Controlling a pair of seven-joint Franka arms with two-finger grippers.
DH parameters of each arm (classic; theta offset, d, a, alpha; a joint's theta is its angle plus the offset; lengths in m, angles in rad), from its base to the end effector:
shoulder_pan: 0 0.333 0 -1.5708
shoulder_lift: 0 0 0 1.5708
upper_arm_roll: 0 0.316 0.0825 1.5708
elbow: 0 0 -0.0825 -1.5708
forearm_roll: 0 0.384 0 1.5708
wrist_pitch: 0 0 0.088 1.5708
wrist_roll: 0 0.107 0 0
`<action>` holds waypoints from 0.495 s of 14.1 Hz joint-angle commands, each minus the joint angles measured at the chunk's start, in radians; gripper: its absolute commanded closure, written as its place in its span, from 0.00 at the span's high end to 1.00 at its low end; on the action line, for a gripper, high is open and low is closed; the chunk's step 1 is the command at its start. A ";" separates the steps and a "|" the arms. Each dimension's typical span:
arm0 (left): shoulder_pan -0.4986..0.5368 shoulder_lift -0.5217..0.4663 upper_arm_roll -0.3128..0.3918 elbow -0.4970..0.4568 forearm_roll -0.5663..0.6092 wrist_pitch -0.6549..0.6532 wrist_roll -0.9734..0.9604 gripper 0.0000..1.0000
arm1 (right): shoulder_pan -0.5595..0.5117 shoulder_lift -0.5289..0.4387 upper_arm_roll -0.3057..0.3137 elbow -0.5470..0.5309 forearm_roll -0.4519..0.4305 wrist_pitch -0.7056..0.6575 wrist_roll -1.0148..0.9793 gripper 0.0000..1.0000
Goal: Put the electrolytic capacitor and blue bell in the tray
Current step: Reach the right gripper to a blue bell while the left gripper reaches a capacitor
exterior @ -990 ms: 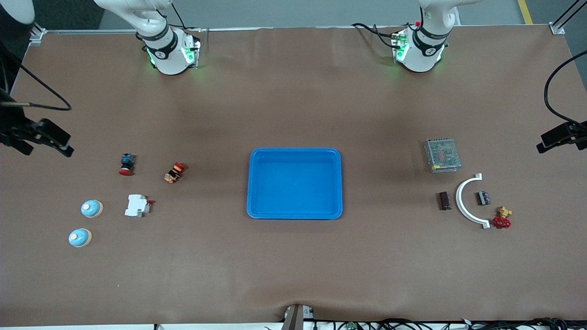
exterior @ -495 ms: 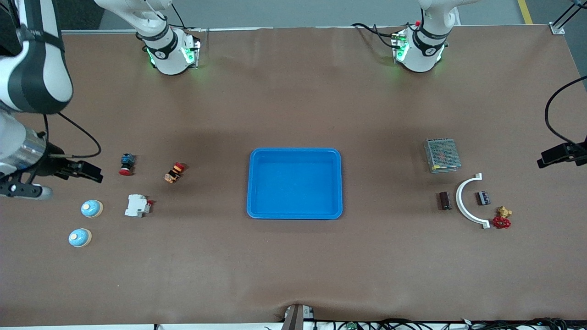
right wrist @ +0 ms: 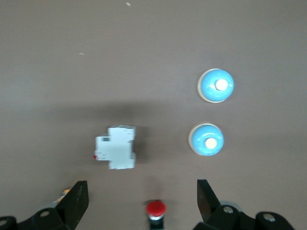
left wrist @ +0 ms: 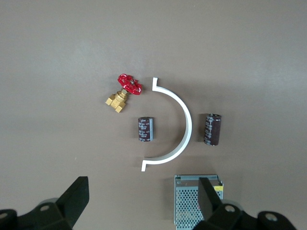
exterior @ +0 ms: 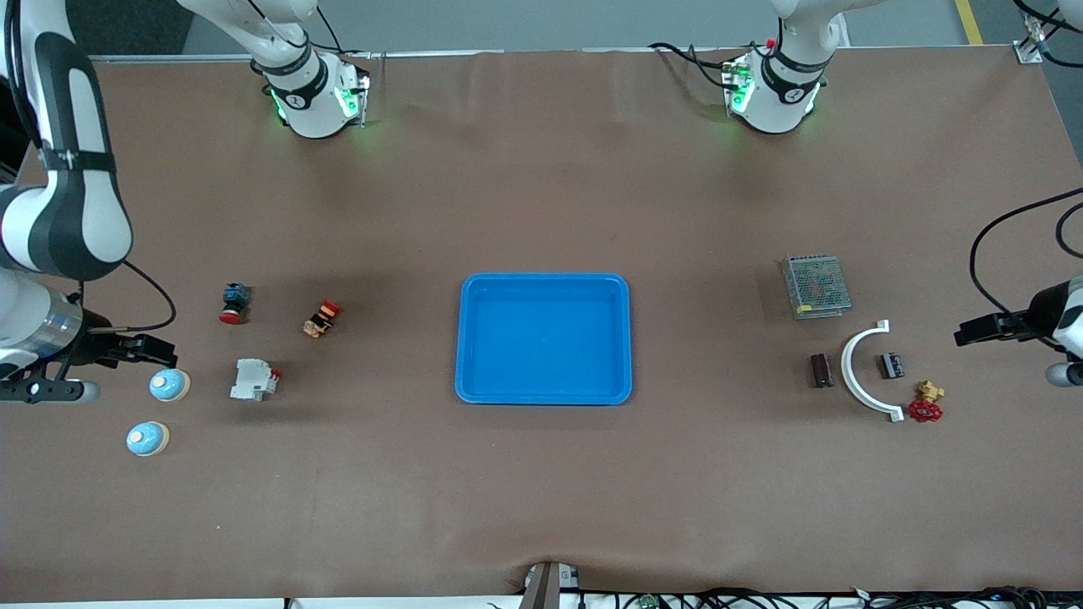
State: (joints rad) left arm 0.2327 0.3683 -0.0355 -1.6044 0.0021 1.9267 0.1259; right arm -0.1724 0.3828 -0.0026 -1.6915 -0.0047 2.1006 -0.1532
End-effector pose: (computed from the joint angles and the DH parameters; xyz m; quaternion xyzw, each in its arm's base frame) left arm 0.6461 0.1319 0.4130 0.9991 0.0363 -0.0217 0.0090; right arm 0.6514 -0.1152 0.3776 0.9999 -0.0096 0.0126 0.0046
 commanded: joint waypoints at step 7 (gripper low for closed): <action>-0.007 0.086 -0.011 -0.014 0.013 0.106 -0.143 1.00 | -0.121 0.200 0.013 0.010 -0.017 0.223 -0.126 1.00</action>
State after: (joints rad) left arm 0.2261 0.4390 -0.0399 -1.6061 0.0021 1.9952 0.0287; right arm -0.2653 0.5394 -0.0050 -1.6944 -0.0065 2.2803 -0.2504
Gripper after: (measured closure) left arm 0.000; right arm 0.000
